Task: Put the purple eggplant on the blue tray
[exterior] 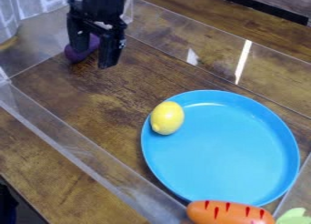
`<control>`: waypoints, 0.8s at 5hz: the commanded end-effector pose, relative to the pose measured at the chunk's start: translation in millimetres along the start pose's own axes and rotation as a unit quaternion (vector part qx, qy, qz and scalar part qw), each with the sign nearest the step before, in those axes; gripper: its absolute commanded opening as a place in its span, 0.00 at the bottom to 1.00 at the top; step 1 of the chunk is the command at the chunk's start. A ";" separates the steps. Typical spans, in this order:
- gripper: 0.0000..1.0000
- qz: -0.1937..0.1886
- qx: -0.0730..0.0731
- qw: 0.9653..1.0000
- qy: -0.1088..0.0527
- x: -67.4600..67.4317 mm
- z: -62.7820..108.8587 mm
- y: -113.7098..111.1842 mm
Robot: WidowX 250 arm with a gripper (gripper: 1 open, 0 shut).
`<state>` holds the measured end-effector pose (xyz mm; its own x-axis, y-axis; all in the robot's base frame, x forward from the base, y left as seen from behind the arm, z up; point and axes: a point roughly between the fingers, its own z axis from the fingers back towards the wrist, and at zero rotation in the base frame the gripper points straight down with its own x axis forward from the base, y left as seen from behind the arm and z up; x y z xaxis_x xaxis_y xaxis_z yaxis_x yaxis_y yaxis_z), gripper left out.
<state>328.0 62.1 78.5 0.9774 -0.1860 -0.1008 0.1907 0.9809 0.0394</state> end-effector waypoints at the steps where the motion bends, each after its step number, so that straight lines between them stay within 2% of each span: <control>1: 1.00 -0.052 0.018 0.998 -0.033 5.7 1.3 25.0; 2: 1.00 -0.115 0.030 0.992 -0.042 10.9 -10.9 42.0; 3: 1.00 -0.168 0.042 0.984 -0.052 14.9 -21.2 59.4; 4: 1.00 -0.146 0.047 0.986 -0.062 17.7 -18.1 61.8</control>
<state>343.9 113.2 39.0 0.8757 -0.4799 -0.0540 0.4827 0.8733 0.0658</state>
